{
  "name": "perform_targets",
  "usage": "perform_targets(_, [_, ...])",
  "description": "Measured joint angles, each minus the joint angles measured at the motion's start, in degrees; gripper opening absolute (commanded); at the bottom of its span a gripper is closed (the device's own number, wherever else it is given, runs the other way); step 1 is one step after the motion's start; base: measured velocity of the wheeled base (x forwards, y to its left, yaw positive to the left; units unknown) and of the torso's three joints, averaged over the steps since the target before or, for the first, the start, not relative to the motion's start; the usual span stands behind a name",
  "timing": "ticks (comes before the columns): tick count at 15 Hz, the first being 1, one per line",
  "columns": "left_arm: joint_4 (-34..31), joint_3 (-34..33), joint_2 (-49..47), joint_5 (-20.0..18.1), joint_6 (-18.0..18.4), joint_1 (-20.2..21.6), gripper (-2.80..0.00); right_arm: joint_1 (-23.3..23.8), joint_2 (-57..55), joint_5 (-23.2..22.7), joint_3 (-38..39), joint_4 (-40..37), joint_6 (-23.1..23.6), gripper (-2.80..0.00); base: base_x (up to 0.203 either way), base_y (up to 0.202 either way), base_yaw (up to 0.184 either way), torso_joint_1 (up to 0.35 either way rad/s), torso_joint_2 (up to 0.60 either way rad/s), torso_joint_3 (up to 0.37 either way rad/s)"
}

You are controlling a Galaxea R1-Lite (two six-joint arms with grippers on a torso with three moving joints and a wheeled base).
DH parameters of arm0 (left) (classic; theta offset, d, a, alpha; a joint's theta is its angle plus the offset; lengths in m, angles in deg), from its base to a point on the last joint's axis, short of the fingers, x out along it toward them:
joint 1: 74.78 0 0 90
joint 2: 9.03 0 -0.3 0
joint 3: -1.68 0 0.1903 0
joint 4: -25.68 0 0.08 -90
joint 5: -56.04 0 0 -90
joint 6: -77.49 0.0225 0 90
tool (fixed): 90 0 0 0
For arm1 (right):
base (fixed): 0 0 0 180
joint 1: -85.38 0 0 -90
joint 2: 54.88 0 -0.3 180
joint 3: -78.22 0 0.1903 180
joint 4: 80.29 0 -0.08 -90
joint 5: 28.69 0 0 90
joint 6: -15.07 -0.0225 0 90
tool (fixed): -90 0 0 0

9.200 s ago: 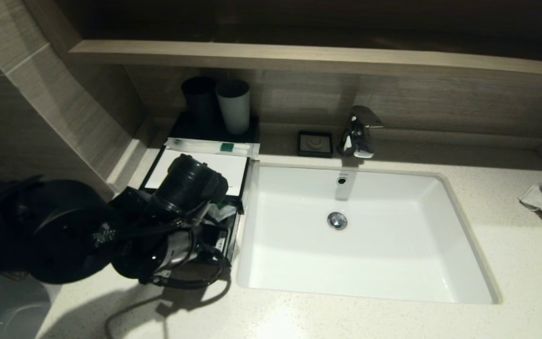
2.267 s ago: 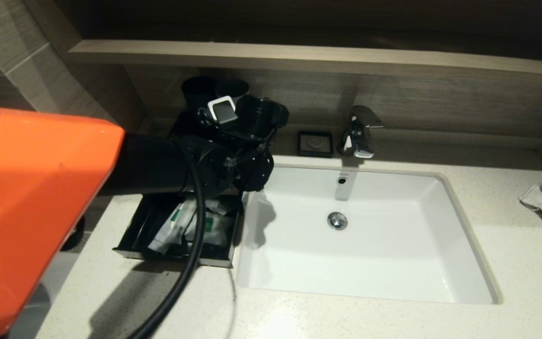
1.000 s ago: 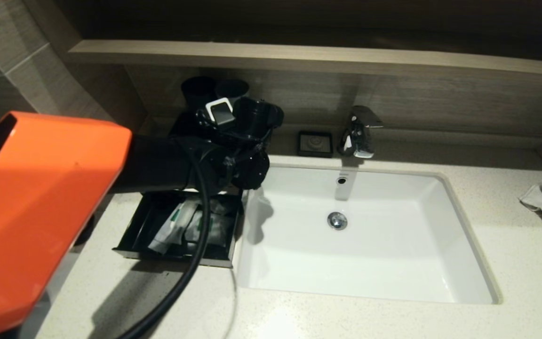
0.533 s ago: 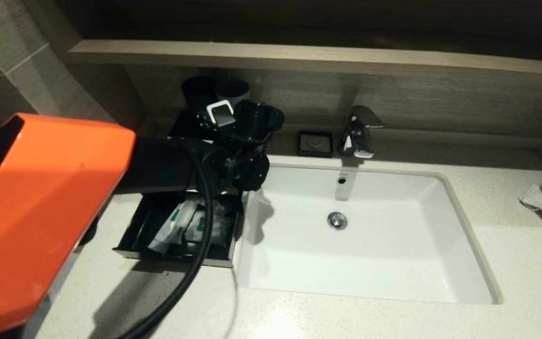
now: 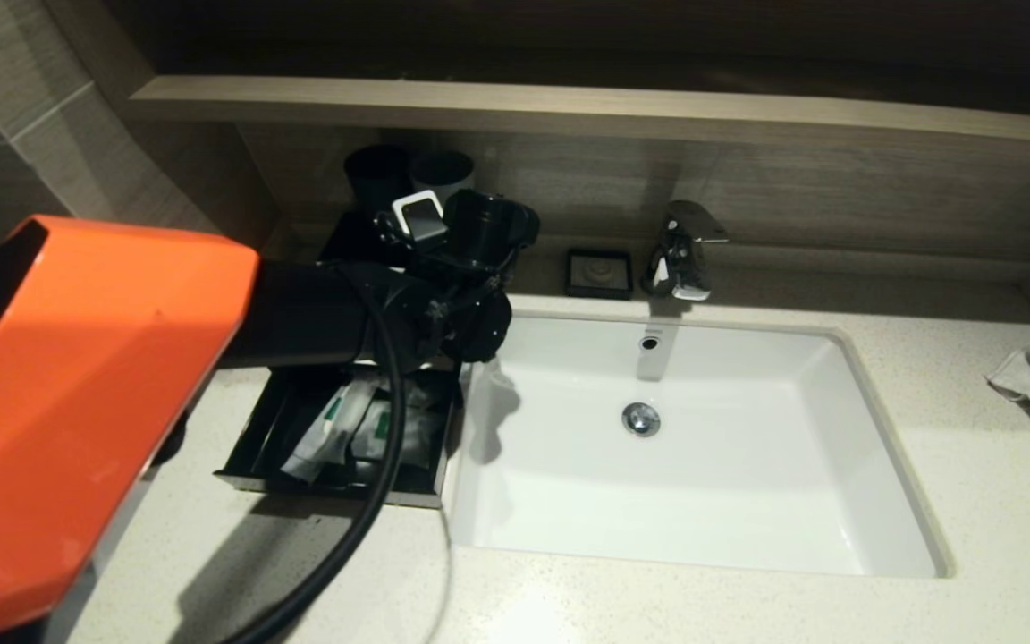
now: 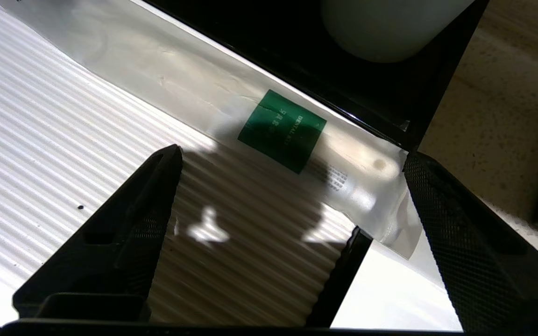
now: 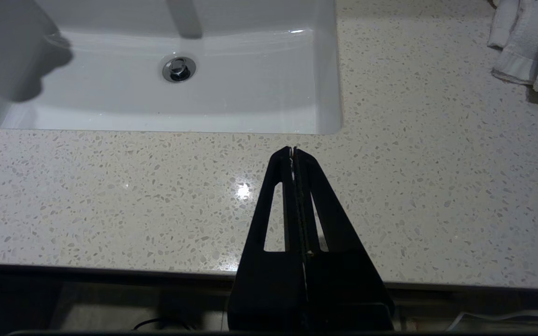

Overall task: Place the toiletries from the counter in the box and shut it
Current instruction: Pick up the bathroom toiletry

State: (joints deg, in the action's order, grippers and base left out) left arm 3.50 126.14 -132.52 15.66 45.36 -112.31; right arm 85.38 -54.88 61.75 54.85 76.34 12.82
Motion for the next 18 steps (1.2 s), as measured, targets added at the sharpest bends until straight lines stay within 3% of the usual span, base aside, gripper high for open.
perform_targets(11, [0.0,-0.8,0.7,0.0,-0.2,0.4,-2.8,0.0,0.0,0.0,0.0,0.0,0.0,-2.8,0.0,0.0,0.0,0.0,0.0,0.0])
perform_targets(18, [0.3,-9.8,6.4,0.0,-0.4,0.7,-2.8,0.0,0.0,0.0,0.0,0.0,0.0,-2.8,0.0,0.0,0.0,0.0,0.0,0.0])
